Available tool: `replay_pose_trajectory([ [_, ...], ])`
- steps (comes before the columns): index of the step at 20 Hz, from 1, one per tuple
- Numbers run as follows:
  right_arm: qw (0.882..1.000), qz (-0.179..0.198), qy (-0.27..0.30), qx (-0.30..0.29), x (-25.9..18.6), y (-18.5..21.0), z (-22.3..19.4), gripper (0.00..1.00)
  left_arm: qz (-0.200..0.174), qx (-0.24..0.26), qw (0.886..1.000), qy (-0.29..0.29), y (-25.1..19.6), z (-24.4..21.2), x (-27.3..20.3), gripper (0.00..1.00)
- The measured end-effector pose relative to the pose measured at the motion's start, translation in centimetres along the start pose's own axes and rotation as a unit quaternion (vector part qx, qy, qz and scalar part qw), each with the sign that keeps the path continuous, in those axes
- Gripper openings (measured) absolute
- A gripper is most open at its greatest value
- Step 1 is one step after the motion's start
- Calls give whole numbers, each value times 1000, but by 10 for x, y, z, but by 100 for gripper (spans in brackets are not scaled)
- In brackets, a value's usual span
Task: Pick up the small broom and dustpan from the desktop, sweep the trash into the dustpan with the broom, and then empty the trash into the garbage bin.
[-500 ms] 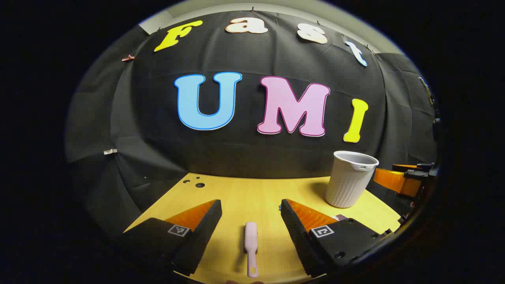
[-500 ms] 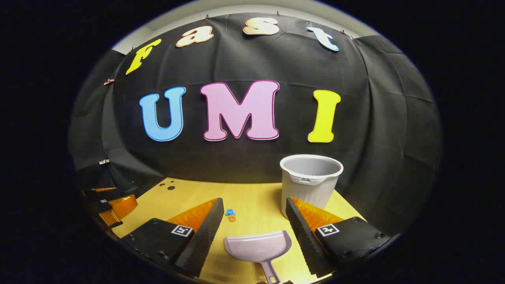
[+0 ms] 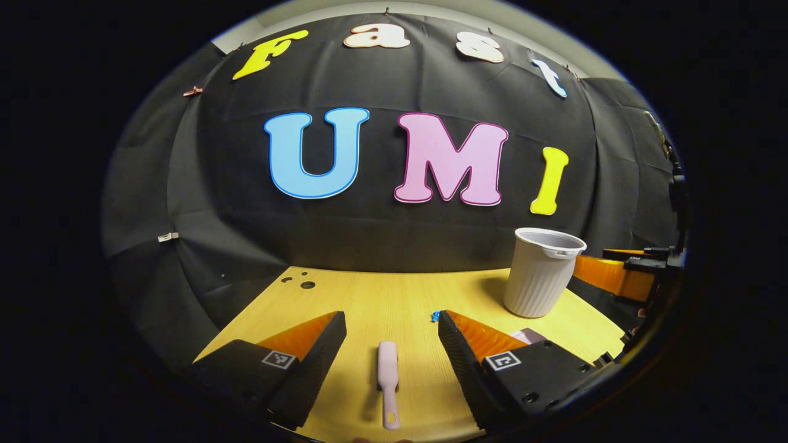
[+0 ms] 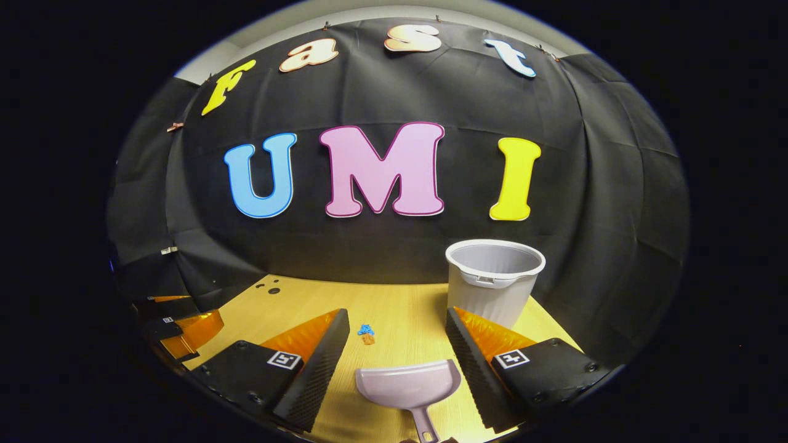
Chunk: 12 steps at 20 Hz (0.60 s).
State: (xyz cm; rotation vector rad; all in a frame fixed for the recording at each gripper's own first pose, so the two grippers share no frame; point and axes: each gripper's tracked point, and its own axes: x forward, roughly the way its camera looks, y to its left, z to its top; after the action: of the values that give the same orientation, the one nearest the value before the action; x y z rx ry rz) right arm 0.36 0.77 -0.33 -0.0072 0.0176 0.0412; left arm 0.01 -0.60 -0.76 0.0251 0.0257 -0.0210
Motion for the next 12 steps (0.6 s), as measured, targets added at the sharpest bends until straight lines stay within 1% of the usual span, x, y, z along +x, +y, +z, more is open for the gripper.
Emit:
replay_pose_trajectory([
  [4, 1000, 2, 16, 4, 1, -3, -10, 98, -5, -8, 1000, 18, 3, -11, 3, 96],
  [7, 1000, 0, 25, 5, 1, -6, -15, 98, -8, -19, 999, 43, 3, -24, 5, 96],
  [11, 999, 2, 47, 5, 5, -9, -29, 98, -11, -30, 994, 102, 4, -59, 14, 96],
  [12, 999, 3, 53, 6, 6, -9, -33, 98, -12, -34, 992, 120, 4, -68, 18, 92],
])
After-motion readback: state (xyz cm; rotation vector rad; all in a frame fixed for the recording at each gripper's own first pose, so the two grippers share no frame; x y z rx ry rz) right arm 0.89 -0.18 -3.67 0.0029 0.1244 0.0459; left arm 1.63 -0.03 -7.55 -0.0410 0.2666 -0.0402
